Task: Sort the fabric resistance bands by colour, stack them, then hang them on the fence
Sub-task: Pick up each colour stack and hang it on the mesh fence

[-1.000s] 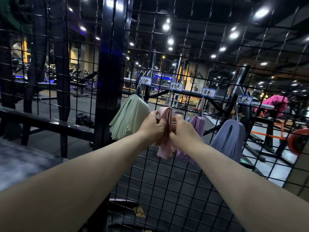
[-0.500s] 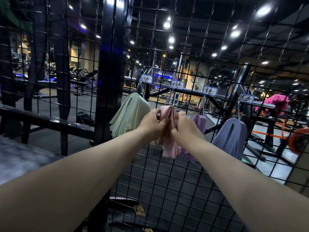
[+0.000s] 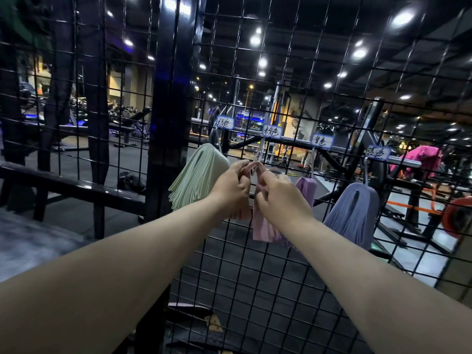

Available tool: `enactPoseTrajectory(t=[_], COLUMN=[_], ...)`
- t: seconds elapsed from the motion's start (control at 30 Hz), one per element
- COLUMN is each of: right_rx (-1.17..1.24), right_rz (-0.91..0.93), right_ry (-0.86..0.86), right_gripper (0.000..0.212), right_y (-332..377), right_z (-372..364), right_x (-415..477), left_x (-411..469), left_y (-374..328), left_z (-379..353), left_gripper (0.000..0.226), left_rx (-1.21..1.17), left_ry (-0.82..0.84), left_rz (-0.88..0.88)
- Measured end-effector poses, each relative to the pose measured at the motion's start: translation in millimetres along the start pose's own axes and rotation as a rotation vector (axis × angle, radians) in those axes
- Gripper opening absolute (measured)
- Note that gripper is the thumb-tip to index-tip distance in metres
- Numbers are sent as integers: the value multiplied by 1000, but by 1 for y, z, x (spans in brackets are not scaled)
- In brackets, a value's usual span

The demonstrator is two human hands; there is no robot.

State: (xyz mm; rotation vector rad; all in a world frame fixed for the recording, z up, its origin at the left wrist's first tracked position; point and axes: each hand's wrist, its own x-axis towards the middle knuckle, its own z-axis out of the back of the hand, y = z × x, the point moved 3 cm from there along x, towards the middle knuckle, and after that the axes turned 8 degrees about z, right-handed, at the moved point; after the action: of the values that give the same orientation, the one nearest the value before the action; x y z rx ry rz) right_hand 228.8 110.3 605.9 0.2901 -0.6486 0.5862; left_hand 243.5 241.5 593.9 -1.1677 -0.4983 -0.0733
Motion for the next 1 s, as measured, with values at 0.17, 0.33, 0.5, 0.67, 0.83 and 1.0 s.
enactPoseTrajectory(t=[0.17, 0.33, 0.5, 0.67, 0.83, 1.0], right_rx=[-53, -80, 8, 62, 83, 111], right_rz=[13, -8, -12, -5, -26, -36], right_ry=[-101, -162, -126, -118, -121, -120], right_gripper=[11, 23, 38, 20, 18, 11], right_y=[-2, -3, -2, -2, -1, 1], right_z=[2, 3, 3, 0, 2, 5], right_x=[7, 11, 11, 10, 10, 8], left_x=[-2, 2, 4, 9, 12, 7], left_y=[-1, -2, 0, -1, -5, -13], left_z=[0, 3, 2, 2, 3, 2], left_gripper=[38, 26, 24, 40, 50, 25], left_rx=[-7, -32, -203, -218, -171, -152], left_ry=[22, 3, 58, 87, 50, 88], left_rz=[11, 32, 102, 93, 61, 31])
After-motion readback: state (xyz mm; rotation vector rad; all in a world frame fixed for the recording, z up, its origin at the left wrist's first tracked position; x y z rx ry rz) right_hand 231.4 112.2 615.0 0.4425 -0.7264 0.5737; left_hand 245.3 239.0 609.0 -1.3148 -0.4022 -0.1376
